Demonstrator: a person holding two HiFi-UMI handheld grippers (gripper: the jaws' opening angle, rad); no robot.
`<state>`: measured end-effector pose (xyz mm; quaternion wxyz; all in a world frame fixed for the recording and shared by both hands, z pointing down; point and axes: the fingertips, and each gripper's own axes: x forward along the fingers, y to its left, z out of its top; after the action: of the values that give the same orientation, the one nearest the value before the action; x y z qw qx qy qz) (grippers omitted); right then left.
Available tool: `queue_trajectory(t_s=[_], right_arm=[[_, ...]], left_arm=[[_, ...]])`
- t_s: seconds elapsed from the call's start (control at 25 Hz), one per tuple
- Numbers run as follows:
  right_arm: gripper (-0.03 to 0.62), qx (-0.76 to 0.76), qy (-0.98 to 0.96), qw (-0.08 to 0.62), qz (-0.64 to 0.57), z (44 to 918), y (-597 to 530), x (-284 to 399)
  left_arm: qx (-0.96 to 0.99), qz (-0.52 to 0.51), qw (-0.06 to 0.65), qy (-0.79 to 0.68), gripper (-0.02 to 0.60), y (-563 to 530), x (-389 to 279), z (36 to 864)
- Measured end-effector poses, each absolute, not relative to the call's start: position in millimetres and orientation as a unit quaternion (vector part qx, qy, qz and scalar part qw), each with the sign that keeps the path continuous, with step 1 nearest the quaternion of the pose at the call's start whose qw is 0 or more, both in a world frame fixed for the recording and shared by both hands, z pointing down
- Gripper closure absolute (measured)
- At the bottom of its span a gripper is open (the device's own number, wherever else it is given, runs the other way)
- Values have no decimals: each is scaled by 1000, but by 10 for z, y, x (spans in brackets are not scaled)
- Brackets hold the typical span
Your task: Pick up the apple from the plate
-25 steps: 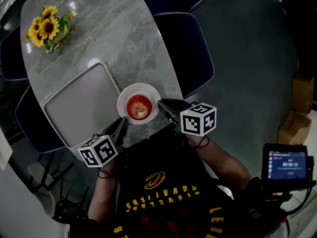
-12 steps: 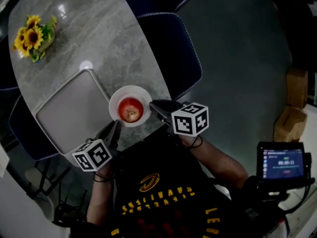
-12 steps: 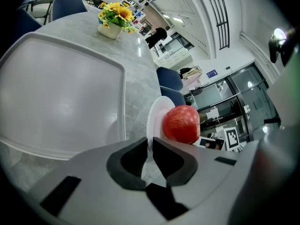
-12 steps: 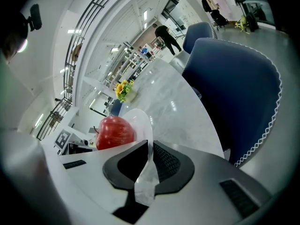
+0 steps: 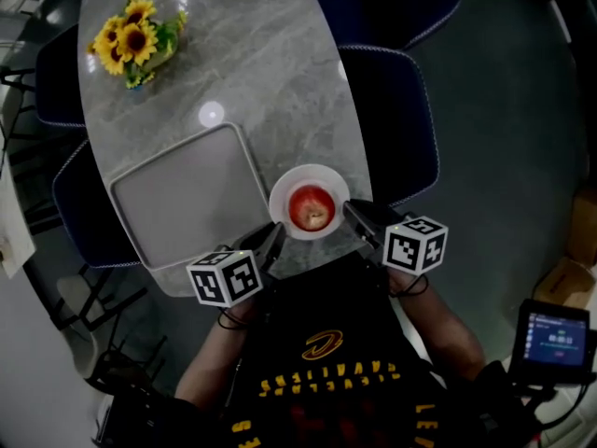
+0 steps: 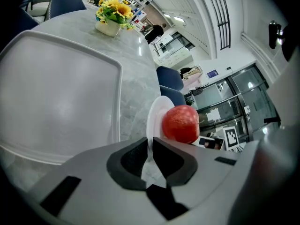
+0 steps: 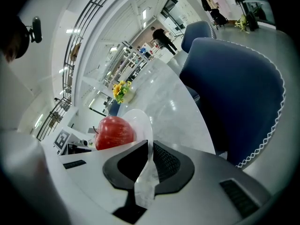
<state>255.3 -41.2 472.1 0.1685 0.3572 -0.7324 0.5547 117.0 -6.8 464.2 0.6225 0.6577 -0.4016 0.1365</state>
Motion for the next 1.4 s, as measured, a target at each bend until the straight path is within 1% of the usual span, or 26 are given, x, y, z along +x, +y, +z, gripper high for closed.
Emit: queue_trajectory(t_s=[1.4], right_arm=[[551, 353, -725, 180, 563, 4880, -517, 2710]], left_arm=[[634, 151, 659, -376, 543, -150, 1342, 4945]])
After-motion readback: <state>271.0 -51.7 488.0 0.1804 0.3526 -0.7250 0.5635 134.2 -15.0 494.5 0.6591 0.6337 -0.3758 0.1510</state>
